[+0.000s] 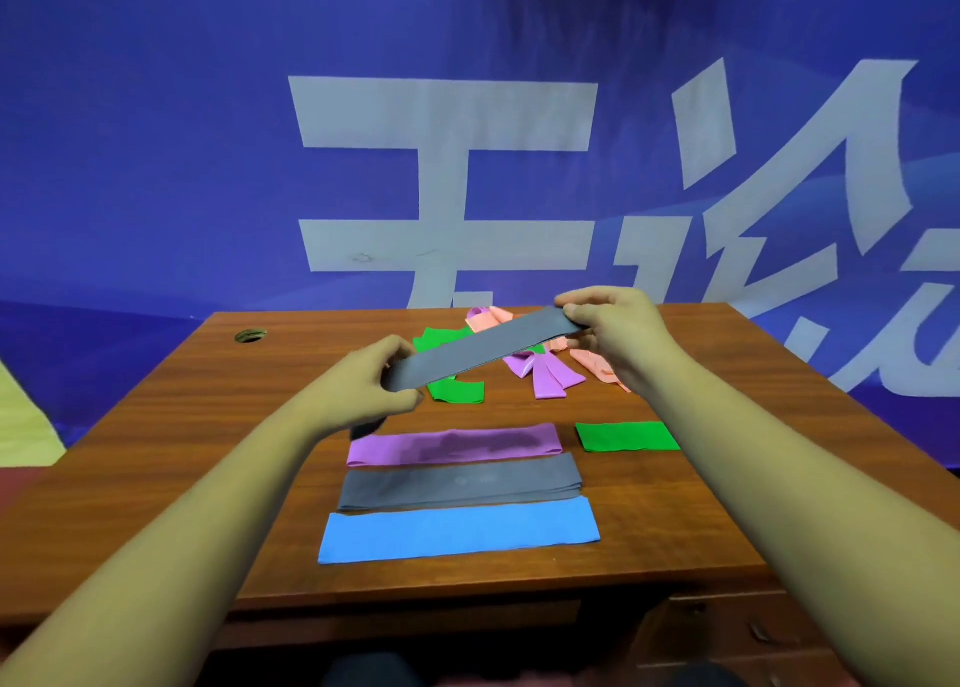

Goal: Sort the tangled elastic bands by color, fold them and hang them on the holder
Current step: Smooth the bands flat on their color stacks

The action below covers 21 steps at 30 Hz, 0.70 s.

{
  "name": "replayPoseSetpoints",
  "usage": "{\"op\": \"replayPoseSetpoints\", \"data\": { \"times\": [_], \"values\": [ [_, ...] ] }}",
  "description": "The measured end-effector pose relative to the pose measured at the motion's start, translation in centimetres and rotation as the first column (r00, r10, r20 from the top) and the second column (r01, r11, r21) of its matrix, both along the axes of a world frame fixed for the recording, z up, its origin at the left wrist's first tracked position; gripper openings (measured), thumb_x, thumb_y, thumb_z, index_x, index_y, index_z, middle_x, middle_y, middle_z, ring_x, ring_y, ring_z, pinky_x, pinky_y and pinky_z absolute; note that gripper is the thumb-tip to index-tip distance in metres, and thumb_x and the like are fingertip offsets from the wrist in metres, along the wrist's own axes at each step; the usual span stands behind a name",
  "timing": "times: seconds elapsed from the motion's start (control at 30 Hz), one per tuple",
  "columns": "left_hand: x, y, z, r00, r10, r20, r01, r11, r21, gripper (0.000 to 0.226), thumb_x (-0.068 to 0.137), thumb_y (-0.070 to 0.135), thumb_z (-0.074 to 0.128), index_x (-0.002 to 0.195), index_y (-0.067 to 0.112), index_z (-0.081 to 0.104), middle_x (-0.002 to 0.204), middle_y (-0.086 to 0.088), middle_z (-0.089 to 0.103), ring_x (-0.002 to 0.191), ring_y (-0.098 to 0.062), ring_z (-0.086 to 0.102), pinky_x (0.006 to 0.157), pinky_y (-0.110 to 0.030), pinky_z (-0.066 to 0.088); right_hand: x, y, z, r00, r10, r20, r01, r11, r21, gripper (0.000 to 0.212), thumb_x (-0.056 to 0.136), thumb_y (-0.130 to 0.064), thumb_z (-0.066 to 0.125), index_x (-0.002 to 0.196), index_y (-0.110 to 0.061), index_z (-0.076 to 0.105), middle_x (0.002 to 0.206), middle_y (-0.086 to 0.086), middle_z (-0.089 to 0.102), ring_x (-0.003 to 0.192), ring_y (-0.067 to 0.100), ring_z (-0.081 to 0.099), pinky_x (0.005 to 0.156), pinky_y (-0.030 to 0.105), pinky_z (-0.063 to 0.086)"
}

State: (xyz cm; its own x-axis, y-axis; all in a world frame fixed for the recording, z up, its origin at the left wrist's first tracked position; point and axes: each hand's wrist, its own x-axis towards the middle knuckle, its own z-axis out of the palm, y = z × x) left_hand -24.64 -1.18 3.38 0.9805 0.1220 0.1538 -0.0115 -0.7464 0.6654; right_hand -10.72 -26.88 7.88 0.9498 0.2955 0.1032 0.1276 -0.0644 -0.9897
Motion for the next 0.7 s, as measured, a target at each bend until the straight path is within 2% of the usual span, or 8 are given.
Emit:
{"op": "replayPoseSetpoints", "data": {
  "times": [0.07,0.17,0.3,0.37,0.47,0.6,0.7],
  "values": [
    [-0.7,0.6,-0.6,1.000,0.017,-0.012,-0.017,1.000,0.021,0.031,0.080,0.019,0.073,0.102,0.024,0.052,0.085,-0.003,0.062,0.047,-0.014,0.054,0.047,-0.029,0.047,-0.3,-0.3,-1.7,1.000,-0.007,-0.020,0.007,1.000,0.026,0.018,0.093,0.005,0.054,0.092,-0.002,0.071,0.089,0.015,0.066,0.072,0.022,0.062,0.055,0.022,0.054],
    [-1.7,1.6,-1.5,0.998,0.010,-0.059,-0.008,0.999,0.041,0.031,0.076,0.018,0.071,0.101,0.025,0.054,0.088,-0.003,0.065,0.055,-0.024,0.063,0.056,-0.041,0.056,-0.6,-0.6,-4.2,0.999,-0.008,-0.038,0.009,0.999,0.037,0.021,0.092,0.006,0.056,0.087,-0.007,0.071,0.093,0.014,0.066,0.069,0.022,0.060,0.052,0.023,0.052],
    [-3.1,2.6,-2.8,0.995,0.004,-0.097,0.014,0.982,0.190,0.037,0.075,0.026,0.073,0.104,0.025,0.051,0.097,0.008,0.062,0.082,-0.013,0.061,0.071,-0.032,0.052,-1.5,-1.2,-6.4,0.997,-0.034,-0.064,0.035,0.999,0.025,0.020,0.091,0.007,0.055,0.095,-0.003,0.071,0.095,0.013,0.066,0.070,0.020,0.060,0.050,0.021,0.051],
    [-3.7,3.0,-3.6,0.995,0.016,-0.100,0.005,0.979,0.204,0.035,0.077,0.025,0.073,0.102,0.022,0.050,0.097,0.008,0.060,0.083,-0.012,0.058,0.069,-0.027,0.047,-1.9,-1.7,-7.3,0.996,-0.048,-0.071,0.048,0.999,-0.003,0.019,0.092,0.007,0.055,0.096,-0.004,0.071,0.094,0.008,0.065,0.071,0.018,0.060,0.051,0.020,0.052],
    [-4.6,3.4,-5.0,0.995,0.009,-0.099,0.005,0.989,0.148,0.038,0.077,0.029,0.072,0.107,0.022,0.050,0.095,0.007,0.058,0.082,-0.013,0.055,0.069,-0.025,0.045,-2.5,-2.1,-9.0,0.995,-0.060,-0.084,0.054,0.996,-0.070,0.019,0.092,0.005,0.056,0.104,0.000,0.070,0.093,0.010,0.063,0.068,0.016,0.059,0.048,0.019,0.052],
    [-5.4,3.5,-6.5,0.998,-0.010,-0.062,0.012,0.999,0.032,0.040,0.079,0.030,0.076,0.109,0.029,0.050,0.101,0.005,0.058,0.092,-0.015,0.057,0.079,-0.031,0.047,-3.0,-2.5,-11.1,0.988,-0.107,-0.110,0.087,0.981,-0.173,0.025,0.088,-0.002,0.064,0.110,-0.014,0.065,0.091,0.013,0.071,0.061,0.016,0.059,0.048,0.021,0.048],
    [-5.8,3.3,-7.5,0.998,0.018,-0.058,-0.019,0.999,-0.031,0.039,0.080,0.029,0.078,0.107,0.032,0.050,0.105,0.010,0.057,0.094,-0.009,0.057,0.076,-0.026,0.048,-2.9,-2.5,-12.6,0.979,-0.170,-0.108,0.127,0.936,-0.328,0.023,0.083,-0.011,0.072,0.103,-0.016,0.061,0.089,0.008,0.068,0.063,0.016,0.058,0.052,0.026,0.047]
  ]
}}
